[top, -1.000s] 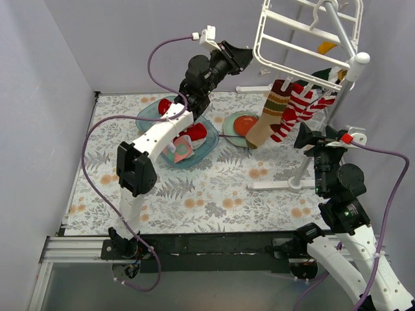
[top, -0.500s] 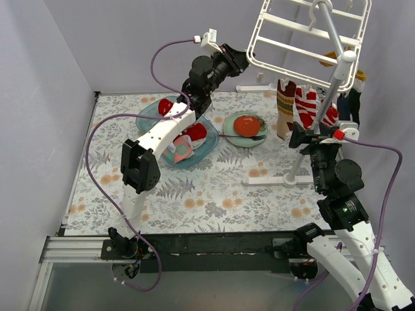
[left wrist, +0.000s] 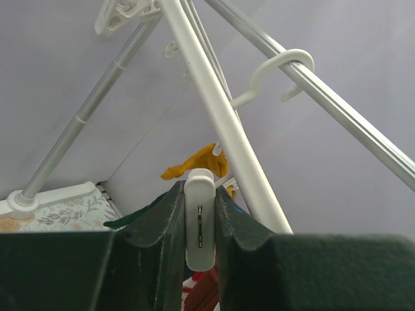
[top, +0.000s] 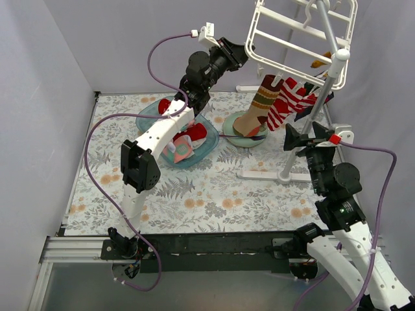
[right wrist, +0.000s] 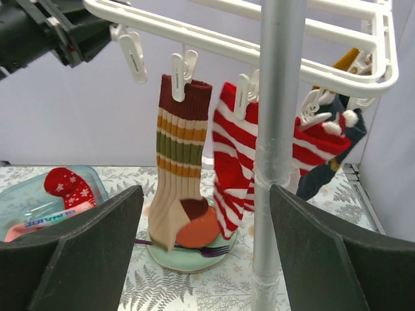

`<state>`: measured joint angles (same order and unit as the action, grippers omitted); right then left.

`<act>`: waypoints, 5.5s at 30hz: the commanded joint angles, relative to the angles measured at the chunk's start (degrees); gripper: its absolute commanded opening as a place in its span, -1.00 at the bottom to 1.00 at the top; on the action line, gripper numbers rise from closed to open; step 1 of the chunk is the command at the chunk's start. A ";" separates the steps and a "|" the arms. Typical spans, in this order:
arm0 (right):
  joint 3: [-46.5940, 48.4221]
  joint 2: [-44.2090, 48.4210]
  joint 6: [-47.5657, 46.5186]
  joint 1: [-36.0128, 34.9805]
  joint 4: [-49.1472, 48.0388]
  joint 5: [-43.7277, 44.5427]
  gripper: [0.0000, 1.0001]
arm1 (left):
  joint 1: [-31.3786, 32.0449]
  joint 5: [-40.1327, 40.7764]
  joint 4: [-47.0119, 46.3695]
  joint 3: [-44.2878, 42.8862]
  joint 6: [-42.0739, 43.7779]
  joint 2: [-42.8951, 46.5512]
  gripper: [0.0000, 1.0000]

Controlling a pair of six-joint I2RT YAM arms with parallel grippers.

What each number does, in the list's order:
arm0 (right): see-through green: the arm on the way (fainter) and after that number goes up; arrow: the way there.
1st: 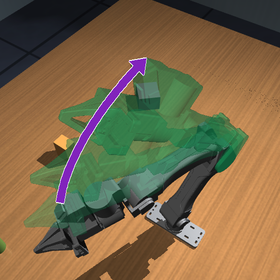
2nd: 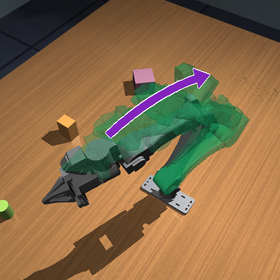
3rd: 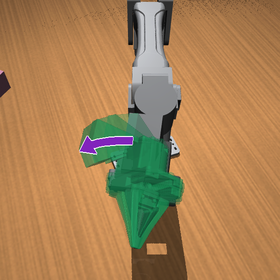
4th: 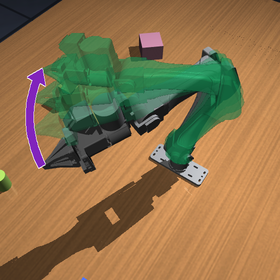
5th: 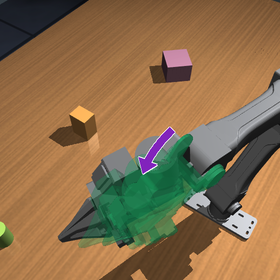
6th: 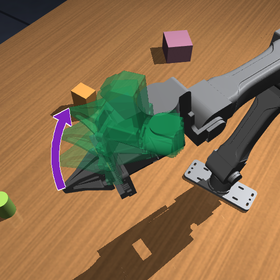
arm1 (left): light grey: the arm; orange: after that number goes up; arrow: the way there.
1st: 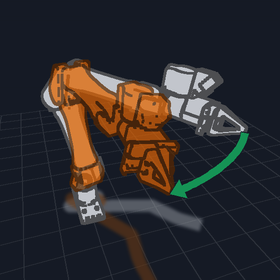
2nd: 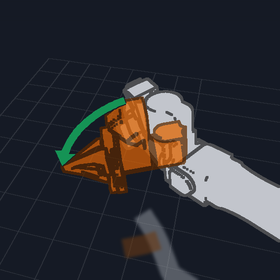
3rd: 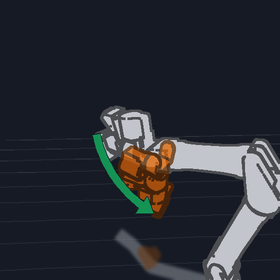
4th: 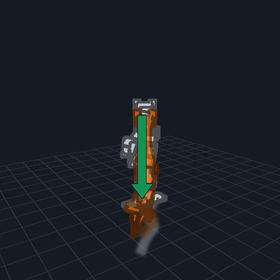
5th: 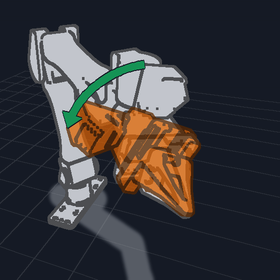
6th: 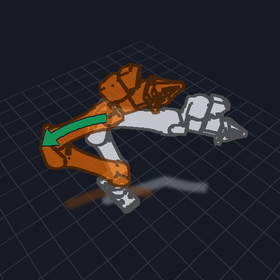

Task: Remove the socks clipped to the hanger
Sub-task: Remove the sock from the hanger.

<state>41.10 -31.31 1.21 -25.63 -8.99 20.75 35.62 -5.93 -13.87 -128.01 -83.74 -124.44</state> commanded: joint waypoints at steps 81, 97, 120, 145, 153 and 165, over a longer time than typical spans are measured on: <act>12.96 -27.66 -4.73 -7.24 -2.42 21.96 -0.48 | 3.58 -5.66 -3.18 5.31 0.95 6.41 -1.00; 17.26 -45.23 -1.56 -6.98 -13.31 43.74 0.78 | 4.73 -6.19 -1.86 4.69 1.83 8.34 -1.00; 13.13 -54.72 -45.40 -5.05 -63.93 54.84 0.66 | 5.43 -5.23 -1.42 4.52 1.48 9.31 -1.00; 24.90 -36.54 -1.83 -2.15 11.80 8.27 -0.97 | 5.43 -7.86 -2.74 7.41 0.69 9.30 -0.57; 30.69 -33.73 -2.09 -2.15 22.86 -4.48 -0.97 | 5.43 -8.92 -4.24 12.34 0.34 11.85 -0.08; 42.13 -38.03 -1.65 -2.15 31.84 -7.39 -0.97 | 5.34 -9.89 -5.12 24.79 2.00 21.07 0.47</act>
<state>78.72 -68.01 -1.04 -27.75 20.51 14.85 40.75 -15.84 -16.88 -108.07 -83.33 -112.66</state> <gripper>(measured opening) 0.047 0.724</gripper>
